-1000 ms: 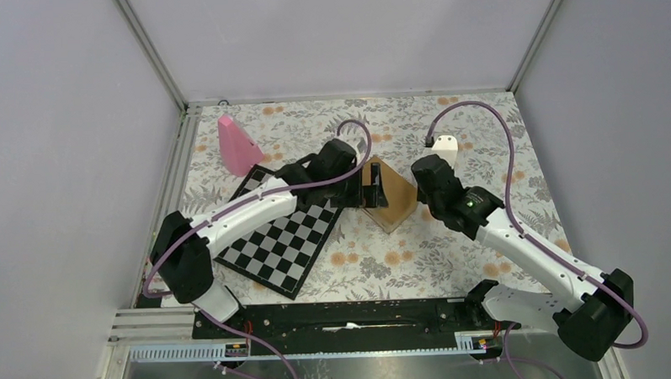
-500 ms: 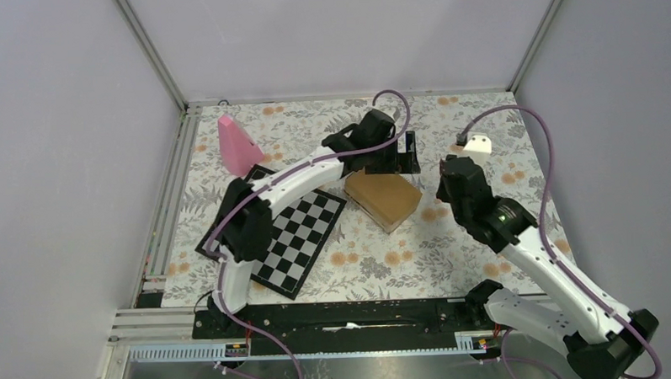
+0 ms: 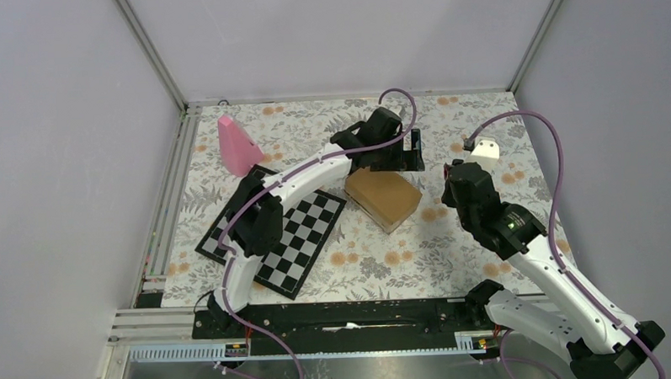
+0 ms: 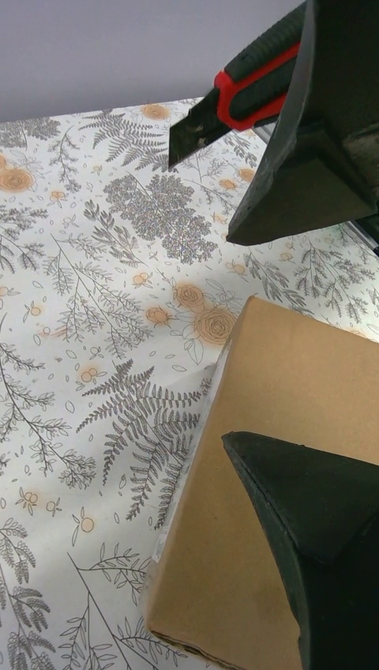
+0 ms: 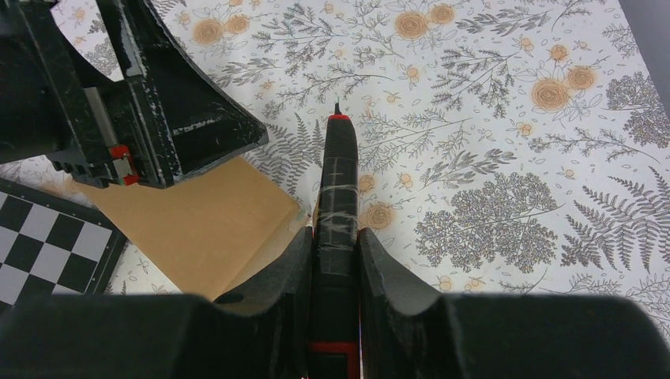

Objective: Unpack the express box
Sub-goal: Adjust the express box at the center of the board.

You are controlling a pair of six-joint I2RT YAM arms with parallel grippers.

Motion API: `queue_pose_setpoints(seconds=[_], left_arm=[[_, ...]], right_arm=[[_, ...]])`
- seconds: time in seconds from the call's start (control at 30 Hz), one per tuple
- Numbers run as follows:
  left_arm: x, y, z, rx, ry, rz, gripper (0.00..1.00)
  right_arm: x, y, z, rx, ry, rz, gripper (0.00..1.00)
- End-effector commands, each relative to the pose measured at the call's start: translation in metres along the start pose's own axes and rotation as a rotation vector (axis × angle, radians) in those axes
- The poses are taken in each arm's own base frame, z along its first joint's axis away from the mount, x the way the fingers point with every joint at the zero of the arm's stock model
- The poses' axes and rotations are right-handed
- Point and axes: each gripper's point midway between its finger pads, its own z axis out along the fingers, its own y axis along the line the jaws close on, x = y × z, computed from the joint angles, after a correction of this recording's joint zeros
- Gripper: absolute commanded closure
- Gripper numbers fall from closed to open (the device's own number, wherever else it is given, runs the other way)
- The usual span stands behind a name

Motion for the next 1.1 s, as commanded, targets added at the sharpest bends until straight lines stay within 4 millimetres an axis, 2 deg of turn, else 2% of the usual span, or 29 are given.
queue_pose_setpoints(seconds=[0.0,0.37,0.57,0.8,1.07], left_arm=[[-0.005,-0.004,0.008,0.009,-0.014,-0.010,0.04],[0.005,0.008,0.032,-0.021,0.008,-0.054,0.03],[0.012,0.028,0.053,-0.111,0.027,-0.104,0.03],[0.012,0.034,0.075,-0.127,0.022,-0.123,0.03],[0.010,0.049,0.087,-0.133,0.025,-0.143,0.03]], right_arm=[[-0.009,-0.003,0.000,0.025,-0.032,0.025,1.00],[-0.008,-0.002,-0.001,0.016,-0.018,0.024,1.00],[-0.012,-0.003,-0.004,0.020,-0.025,0.022,1.00],[-0.018,-0.004,-0.004,0.026,-0.035,0.007,1.00],[-0.007,-0.001,0.002,0.026,-0.009,-0.005,1.00]])
